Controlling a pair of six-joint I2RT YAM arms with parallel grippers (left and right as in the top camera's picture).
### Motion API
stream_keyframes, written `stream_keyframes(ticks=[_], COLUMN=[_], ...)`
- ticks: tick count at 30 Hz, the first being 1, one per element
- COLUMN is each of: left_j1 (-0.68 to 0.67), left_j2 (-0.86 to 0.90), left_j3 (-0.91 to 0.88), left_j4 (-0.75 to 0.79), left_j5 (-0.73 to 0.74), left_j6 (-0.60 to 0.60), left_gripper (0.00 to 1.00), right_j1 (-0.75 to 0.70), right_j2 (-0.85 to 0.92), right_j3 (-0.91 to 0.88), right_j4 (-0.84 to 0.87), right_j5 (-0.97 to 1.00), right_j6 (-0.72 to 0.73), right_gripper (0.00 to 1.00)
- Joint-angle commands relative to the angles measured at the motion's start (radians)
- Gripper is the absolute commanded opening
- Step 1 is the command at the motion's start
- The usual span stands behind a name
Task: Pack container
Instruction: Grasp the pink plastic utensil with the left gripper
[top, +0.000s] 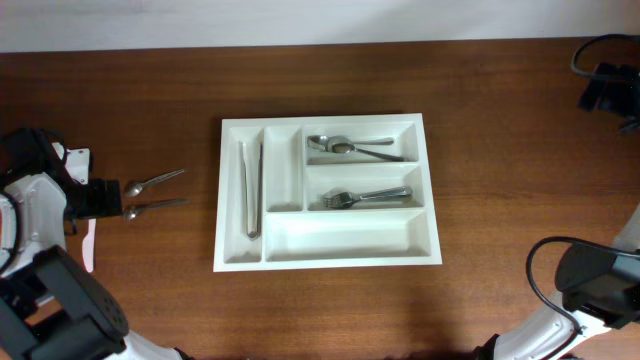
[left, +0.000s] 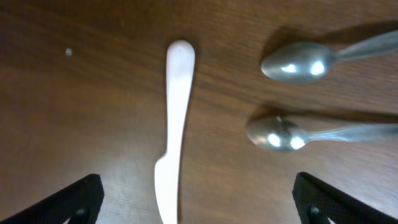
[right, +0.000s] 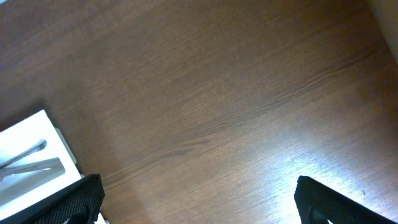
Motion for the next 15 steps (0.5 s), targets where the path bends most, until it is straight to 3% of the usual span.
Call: stream_keyframes(ticks=[1,15], left_j1=[0.022,0.032], left_j2=[0.053,0.246], left_j3=[-0.005,-0.005], left_j4=[0.039,0.08], left_j5=[0.012,0.012], left_j6=[0.079,0.083], left_gripper=[0.99,0.99], right_j1=[-0.002,-0.002], right_j2=[0.0,0.0], right_j3=[0.001,0.001], right_j4=[-0.007,-0.03], right_j5=[0.009,0.009], right_j6=[0.011,0.012], right_gripper=[0.99,0.99])
